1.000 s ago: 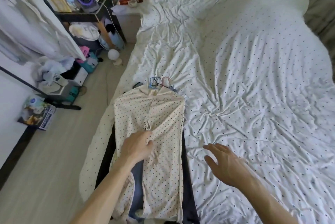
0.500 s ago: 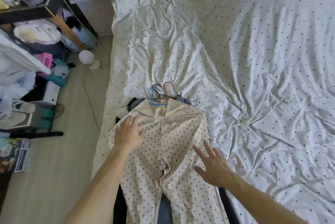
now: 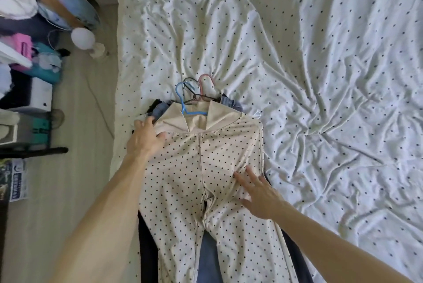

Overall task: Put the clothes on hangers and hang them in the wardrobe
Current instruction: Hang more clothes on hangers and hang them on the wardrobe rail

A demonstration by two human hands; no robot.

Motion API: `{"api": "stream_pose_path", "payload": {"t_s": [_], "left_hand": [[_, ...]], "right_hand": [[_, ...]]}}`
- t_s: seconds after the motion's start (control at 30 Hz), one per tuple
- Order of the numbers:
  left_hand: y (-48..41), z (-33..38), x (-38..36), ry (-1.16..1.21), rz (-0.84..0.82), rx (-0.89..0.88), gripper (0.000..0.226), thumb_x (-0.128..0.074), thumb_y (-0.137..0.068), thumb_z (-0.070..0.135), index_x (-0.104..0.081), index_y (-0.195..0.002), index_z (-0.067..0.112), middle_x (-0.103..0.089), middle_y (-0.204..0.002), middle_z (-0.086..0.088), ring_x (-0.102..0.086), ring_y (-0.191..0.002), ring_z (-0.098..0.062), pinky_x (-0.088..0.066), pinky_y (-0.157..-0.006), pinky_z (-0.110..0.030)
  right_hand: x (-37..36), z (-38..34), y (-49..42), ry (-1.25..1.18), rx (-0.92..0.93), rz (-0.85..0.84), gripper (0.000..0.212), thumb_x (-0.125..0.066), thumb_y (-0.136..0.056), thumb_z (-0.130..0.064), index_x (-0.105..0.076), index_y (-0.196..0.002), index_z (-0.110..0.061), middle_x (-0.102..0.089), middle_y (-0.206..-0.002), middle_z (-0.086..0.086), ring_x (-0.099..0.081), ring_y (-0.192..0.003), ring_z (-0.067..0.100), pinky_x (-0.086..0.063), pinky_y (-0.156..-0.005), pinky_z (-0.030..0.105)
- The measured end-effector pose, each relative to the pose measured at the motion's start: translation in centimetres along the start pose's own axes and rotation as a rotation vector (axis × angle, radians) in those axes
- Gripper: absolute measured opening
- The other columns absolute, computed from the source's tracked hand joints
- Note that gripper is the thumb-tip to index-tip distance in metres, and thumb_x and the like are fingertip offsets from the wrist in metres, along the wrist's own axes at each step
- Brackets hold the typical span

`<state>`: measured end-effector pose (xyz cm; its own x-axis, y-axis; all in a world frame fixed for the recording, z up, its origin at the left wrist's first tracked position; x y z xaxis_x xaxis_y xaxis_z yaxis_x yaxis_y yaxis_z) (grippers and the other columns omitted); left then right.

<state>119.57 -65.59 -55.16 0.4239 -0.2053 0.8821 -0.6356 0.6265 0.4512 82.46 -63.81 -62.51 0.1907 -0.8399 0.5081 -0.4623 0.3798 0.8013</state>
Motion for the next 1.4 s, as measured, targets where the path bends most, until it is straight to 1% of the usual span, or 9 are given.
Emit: {"api": "stream_pose_path", "payload": {"t_s": [0.1,0.23,0.4,0.53,0.67,0.8,0.93,1.27,1.4], "left_hand": [[1.9,1.1,2.7,0.063,0.117,0.012,0.035,-0.061,-0.092,0.031,-0.056,-0.121,0.013,-0.055,-0.116,-0.014,-0.062,-0.094,-0.038,-0.045,-0.067,-0.040],[7.0,3.7,3.8,0.182,0.030,0.005,0.020,-0.053,-0.089,0.033,-0.056,-0.079,0.015,-0.063,-0.073,-0.004,-0.061,-0.073,-0.028,-0.046,-0.062,-0.035],[16.6,10.3,6.3,0.213,-0.023,-0.204,0.020,-0.053,-0.083,0.038,-0.054,-0.073,0.020,-0.059,-0.058,0.004,-0.060,-0.056,-0.016,-0.040,-0.052,-0.027],[25.3,17.6,9.5,0.229,-0.028,-0.396,0.024,-0.057,-0.085,0.041,-0.054,-0.066,0.026,-0.055,-0.052,0.009,-0.054,-0.049,-0.007,-0.035,-0.046,-0.021],[34.5,26.7,13.9,0.384,-0.038,-0.583,0.033,-0.050,-0.073,0.050,-0.059,-0.067,0.019,-0.051,-0.050,0.002,-0.045,-0.048,-0.008,-0.030,-0.049,-0.020],[43.9,35.7,16.0,0.500,-0.092,-0.794,0.039,-0.054,-0.071,0.048,-0.070,-0.080,0.013,-0.053,-0.053,0.003,-0.044,-0.048,-0.005,-0.033,-0.051,-0.022],[52.8,43.6,15.8,0.545,-0.151,-0.954,0.040,-0.057,-0.066,0.046,-0.069,-0.077,0.009,-0.051,-0.054,0.000,-0.042,-0.050,-0.006,-0.031,-0.057,-0.024],[78.2,58.8,8.7,0.204,-0.664,-1.381,0.013,-0.076,-0.084,0.019,-0.071,-0.090,0.030,-0.066,-0.076,0.007,-0.062,-0.069,-0.002,-0.048,-0.068,-0.020],[88.1,61.4,5.5,0.215,-0.888,-1.454,0.015,-0.071,-0.091,0.028,-0.074,-0.104,0.022,-0.074,-0.098,-0.008,-0.071,-0.091,-0.015,-0.055,-0.084,-0.027]], "right_hand": [[1.9,-0.3,1.8,-0.059,0.023,0.004,0.068,-0.047,-0.101,-0.042,-0.004,-0.153,-0.050,0.009,-0.166,-0.008,-0.047,-0.135,0.028,-0.039,-0.111,0.048],[3.0,1.4,6.4,-0.160,0.005,0.020,0.058,-0.042,-0.102,-0.049,-0.022,-0.155,-0.040,-0.021,-0.164,-0.002,-0.052,-0.128,0.012,-0.035,-0.112,0.036],[5.6,5.7,15.0,-0.406,-0.087,0.175,0.052,-0.050,-0.099,-0.045,-0.039,-0.148,-0.031,-0.064,-0.118,-0.005,-0.064,-0.076,0.002,-0.048,-0.078,0.018],[11.6,9.7,24.5,-0.492,-0.093,0.482,0.062,-0.057,-0.096,-0.045,-0.035,-0.151,-0.026,-0.028,-0.160,0.005,-0.070,-0.089,0.005,-0.048,-0.081,0.022],[16.7,14.6,36.3,-0.572,-0.096,0.828,0.072,-0.062,-0.092,-0.042,-0.026,-0.154,-0.034,-0.008,-0.166,0.004,-0.072,-0.095,0.014,-0.043,-0.080,0.026],[18.3,20.6,49.3,-0.541,-0.152,1.152,0.066,-0.057,-0.090,-0.048,-0.038,-0.150,-0.030,-0.027,-0.159,0.005,-0.068,-0.081,0.009,-0.054,-0.076,0.034],[16.0,28.1,61.2,-0.465,-0.319,1.331,0.031,-0.056,-0.097,-0.036,-0.062,-0.126,-0.028,-0.059,-0.124,0.004,-0.060,-0.089,0.020,-0.040,-0.079,0.028],[0.0,39.0,86.2,-0.613,-0.552,1.745,0.012,-0.061,-0.094,-0.031,-0.069,-0.102,-0.035,-0.058,-0.096,-0.016,-0.059,-0.086,0.003,-0.053,-0.073,0.037],[-7.3,41.2,94.6,-0.685,-0.694,1.888,0.016,-0.067,-0.093,-0.024,-0.068,-0.096,-0.040,-0.062,-0.098,-0.011,-0.060,-0.088,-0.003,-0.044,-0.074,0.008]]}}
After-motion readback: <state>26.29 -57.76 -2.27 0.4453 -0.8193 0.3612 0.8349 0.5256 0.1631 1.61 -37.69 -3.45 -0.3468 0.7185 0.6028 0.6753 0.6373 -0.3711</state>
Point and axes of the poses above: each hand's wrist, its own y-axis away from the middle knuckle, its own x-axis out of the back of the hand, z = x × y, the point moved 9 cm from there along -y, towards the middle knuckle
